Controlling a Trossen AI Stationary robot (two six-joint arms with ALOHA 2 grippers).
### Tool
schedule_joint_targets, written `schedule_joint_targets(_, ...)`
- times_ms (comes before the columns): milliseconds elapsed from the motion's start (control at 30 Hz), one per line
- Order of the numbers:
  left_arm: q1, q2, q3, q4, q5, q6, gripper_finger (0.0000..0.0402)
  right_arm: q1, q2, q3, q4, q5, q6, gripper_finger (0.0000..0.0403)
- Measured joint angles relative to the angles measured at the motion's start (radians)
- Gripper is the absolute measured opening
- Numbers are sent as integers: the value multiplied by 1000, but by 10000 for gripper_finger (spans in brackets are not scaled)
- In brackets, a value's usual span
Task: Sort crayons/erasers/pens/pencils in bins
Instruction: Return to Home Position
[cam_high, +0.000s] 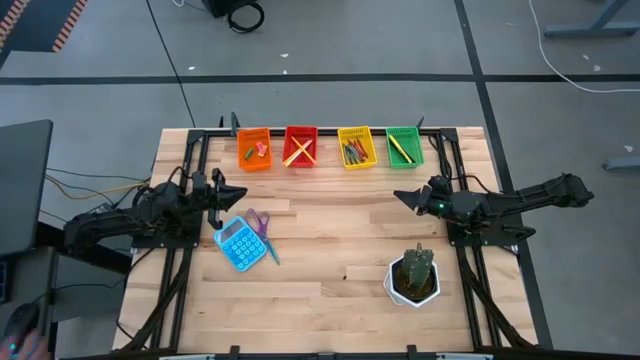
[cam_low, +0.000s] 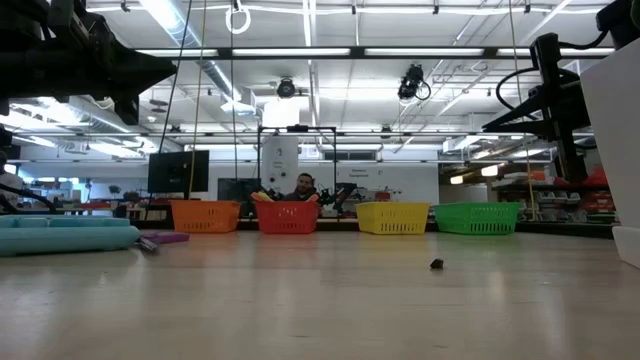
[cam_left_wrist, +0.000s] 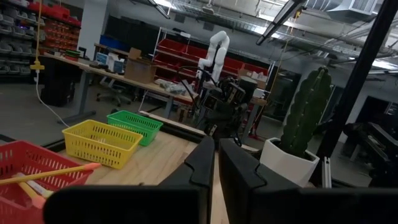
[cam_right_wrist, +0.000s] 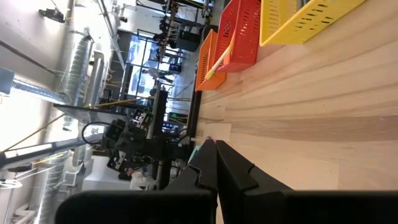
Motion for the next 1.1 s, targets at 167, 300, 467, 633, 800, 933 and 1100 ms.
schedule_joint_targets(167,0,0,0,0,0,0,32,0,0,0,0,0,0,6)
schedule_joint_targets(300,-31,0,0,0,-8,0,39,0,0,0,0,0,0,6)
schedule_joint_targets(467,-124,0,0,0,-10,0,39,0,0,0,0,0,0,6)
schedule_joint_targets(633,-145,0,0,0,-10,0,32,0,0,0,0,0,0,6)
schedule_joint_targets(800,-145,0,0,0,-10,0,28,0,0,0,0,0,0,6)
schedule_joint_targets(933,-145,0,0,0,-11,0,33,0,0,0,0,0,0,6)
schedule_joint_targets(1100,-145,0,0,0,-11,0,39,0,0,0,0,0,0,6)
